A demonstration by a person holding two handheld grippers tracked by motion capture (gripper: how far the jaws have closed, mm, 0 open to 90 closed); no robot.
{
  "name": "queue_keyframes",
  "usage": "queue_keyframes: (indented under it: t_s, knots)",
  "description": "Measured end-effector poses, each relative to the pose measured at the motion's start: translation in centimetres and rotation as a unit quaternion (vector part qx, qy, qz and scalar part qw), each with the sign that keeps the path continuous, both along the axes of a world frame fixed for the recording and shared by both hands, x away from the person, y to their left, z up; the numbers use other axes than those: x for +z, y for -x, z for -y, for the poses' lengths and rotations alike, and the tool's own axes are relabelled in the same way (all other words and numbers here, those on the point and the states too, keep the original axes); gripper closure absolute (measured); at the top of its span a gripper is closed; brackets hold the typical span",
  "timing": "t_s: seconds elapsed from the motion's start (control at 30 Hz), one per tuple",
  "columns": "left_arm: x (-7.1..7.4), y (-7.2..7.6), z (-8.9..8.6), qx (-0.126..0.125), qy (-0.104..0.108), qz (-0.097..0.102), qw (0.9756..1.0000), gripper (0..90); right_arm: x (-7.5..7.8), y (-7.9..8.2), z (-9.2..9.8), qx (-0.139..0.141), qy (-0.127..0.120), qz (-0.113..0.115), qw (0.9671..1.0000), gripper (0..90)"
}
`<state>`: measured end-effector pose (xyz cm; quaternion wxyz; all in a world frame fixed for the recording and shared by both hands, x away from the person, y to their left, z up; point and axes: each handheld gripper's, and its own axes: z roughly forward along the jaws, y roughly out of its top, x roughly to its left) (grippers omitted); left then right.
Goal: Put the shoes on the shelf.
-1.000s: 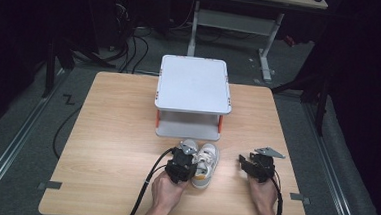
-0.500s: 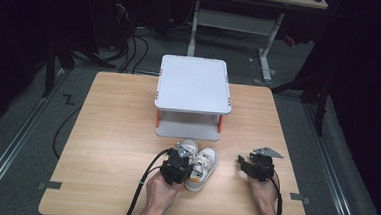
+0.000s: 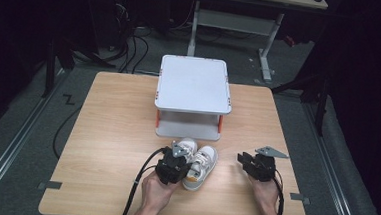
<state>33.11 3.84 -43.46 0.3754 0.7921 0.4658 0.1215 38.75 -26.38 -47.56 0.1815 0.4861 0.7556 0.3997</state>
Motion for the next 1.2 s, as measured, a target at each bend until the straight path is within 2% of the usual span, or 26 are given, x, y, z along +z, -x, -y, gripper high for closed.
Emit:
queue_keyframes:
  t_s: [0.2, 0.4, 0.67, 1.0, 1.1, 1.2]
  knots:
    - [0.2, -0.2, -0.4, 0.001, 0.002, 0.0, 1.0, 83.0, 1.9, -0.2, -1.1, 0.041, -0.017, 0.013, 0.9989, 70.2]
    - [0.3, -0.7, -0.9, 0.004, 0.005, 0.001, 1.0, 82.9, 3.5, -0.7, -2.3, 0.08, -0.019, 0.021, 0.9964, 69.2]
    - [0.6, -1.6, -1.2, 0.005, -0.001, 0.002, 1.0, 82.9, 7.4, -1.5, -4.0, 0.111, -0.022, 0.062, 0.9916, 69.4]
    - [1.4, -3.0, -1.5, 0.007, -0.007, 0.008, 0.9999, 83.0, 10.9, -2.9, -5.9, 0.128, -0.026, 0.1, 0.9864, 69.9]
    - [1.4, -3.3, -1.5, 0.007, -0.006, 0.02, 0.9997, 82.9, 11.6, -3.6, -6.4, 0.125, -0.035, 0.107, 0.9857, 69.5]
    - [1.4, -3.8, -1.4, 0.01, -0.009, 0.022, 0.9997, 83.0, 12.0, -4.5, -7.0, 0.119, -0.031, 0.111, 0.9861, 68.6]
